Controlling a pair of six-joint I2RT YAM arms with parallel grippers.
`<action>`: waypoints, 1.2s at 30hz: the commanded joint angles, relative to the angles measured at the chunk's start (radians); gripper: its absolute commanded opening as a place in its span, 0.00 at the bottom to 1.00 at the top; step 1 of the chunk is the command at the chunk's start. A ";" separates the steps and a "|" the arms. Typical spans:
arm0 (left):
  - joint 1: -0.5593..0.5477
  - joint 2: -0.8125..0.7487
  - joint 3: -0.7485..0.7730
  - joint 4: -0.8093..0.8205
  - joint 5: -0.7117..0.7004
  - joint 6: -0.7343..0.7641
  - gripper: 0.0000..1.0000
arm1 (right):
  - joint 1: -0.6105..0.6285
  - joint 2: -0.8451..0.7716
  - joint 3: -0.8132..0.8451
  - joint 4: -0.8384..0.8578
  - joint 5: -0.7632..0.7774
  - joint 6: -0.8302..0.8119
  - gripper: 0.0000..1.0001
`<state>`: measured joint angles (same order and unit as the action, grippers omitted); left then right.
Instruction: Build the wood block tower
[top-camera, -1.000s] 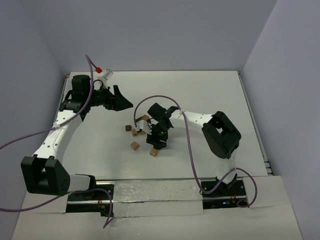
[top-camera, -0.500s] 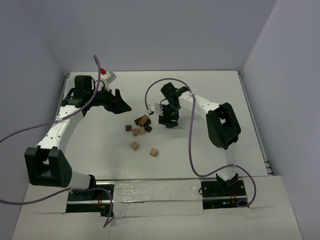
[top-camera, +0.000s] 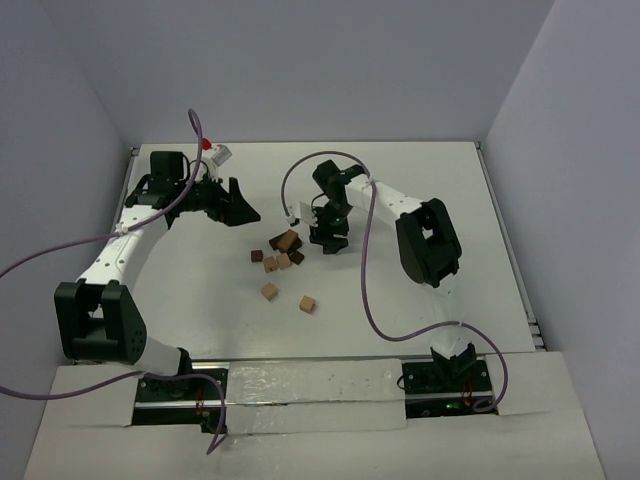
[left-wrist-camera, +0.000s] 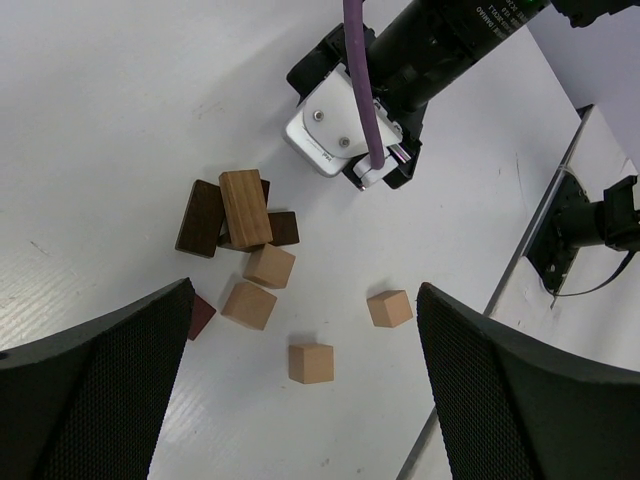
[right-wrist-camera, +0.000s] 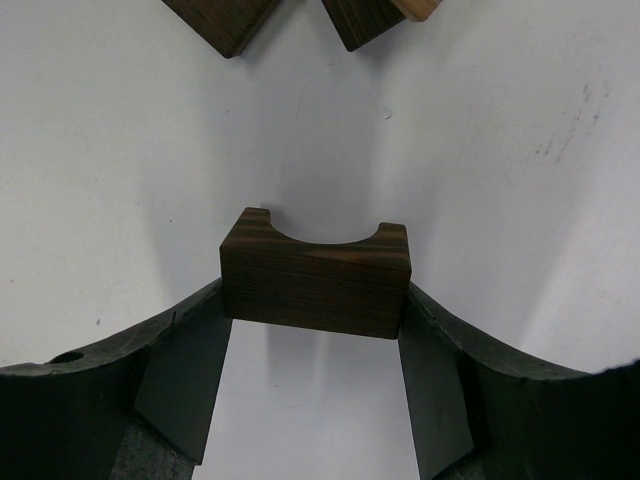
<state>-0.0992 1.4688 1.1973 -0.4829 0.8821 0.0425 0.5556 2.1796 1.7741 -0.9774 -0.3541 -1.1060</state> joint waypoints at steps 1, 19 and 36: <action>0.012 -0.031 0.004 0.052 0.041 0.022 0.98 | 0.004 0.008 0.022 -0.032 -0.045 -0.009 0.27; 0.035 -0.021 0.016 0.030 0.047 0.040 0.99 | 0.012 0.020 0.003 -0.005 -0.018 -0.010 0.50; 0.042 -0.038 -0.026 0.054 0.071 0.036 0.99 | 0.021 0.008 0.000 0.031 -0.019 0.036 1.00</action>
<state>-0.0632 1.4678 1.1839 -0.4713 0.9052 0.0611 0.5690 2.1849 1.7580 -0.9615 -0.3575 -1.0915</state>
